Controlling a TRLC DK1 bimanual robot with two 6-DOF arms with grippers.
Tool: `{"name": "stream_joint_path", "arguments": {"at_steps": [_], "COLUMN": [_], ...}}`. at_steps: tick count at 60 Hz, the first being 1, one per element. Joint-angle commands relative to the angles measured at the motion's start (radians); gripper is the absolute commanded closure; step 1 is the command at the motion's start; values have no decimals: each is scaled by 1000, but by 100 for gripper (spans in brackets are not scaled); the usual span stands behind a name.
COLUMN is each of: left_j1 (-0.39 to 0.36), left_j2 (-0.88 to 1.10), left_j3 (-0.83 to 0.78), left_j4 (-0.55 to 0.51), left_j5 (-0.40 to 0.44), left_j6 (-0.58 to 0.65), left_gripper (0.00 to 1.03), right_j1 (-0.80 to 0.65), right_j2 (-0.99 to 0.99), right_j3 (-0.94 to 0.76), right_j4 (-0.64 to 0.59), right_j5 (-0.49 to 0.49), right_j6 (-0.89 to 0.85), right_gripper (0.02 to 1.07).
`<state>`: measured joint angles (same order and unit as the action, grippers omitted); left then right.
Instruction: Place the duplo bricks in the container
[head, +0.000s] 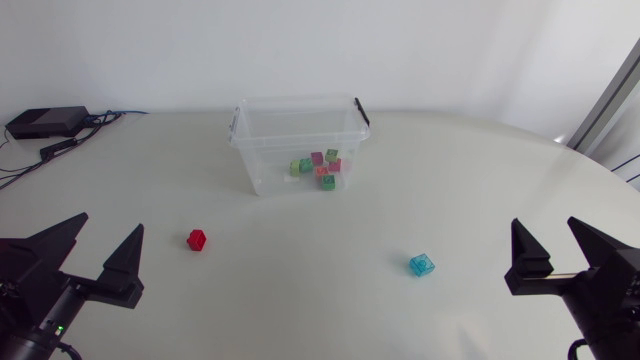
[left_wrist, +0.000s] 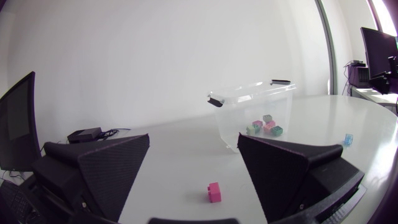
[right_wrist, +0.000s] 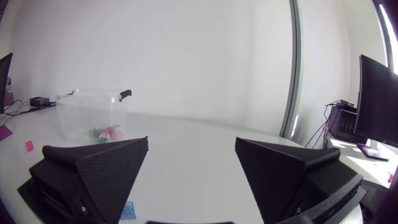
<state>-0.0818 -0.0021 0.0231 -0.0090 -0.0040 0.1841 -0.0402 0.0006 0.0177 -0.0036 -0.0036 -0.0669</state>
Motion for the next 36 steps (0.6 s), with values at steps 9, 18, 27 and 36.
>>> {"name": "stream_joint_path", "arguments": {"at_steps": [9, 18, 27, 36], "left_j1": [-7, -9, -9, 5], "left_j2": [-12, -12, -13, -13], "left_j3": [-22, -22, -22, 11], "left_j4": [0, 0, 1, -8], "left_j5": [2, 2, 2, 2], "left_j6": [-11, -11, -12, -14], "left_gripper": [4, 4, 4, 4], "right_j1": [10, 11, 14, 19], "right_j2": [-5, -5, -7, -5], "right_j3": [-18, -18, -18, 5], "right_j4": [-3, -3, -3, -7], "right_j5": [-4, -4, -4, -6], "right_j6": [12, 12, 6, 6], "right_gripper": [6, 6, 6, 6]}}
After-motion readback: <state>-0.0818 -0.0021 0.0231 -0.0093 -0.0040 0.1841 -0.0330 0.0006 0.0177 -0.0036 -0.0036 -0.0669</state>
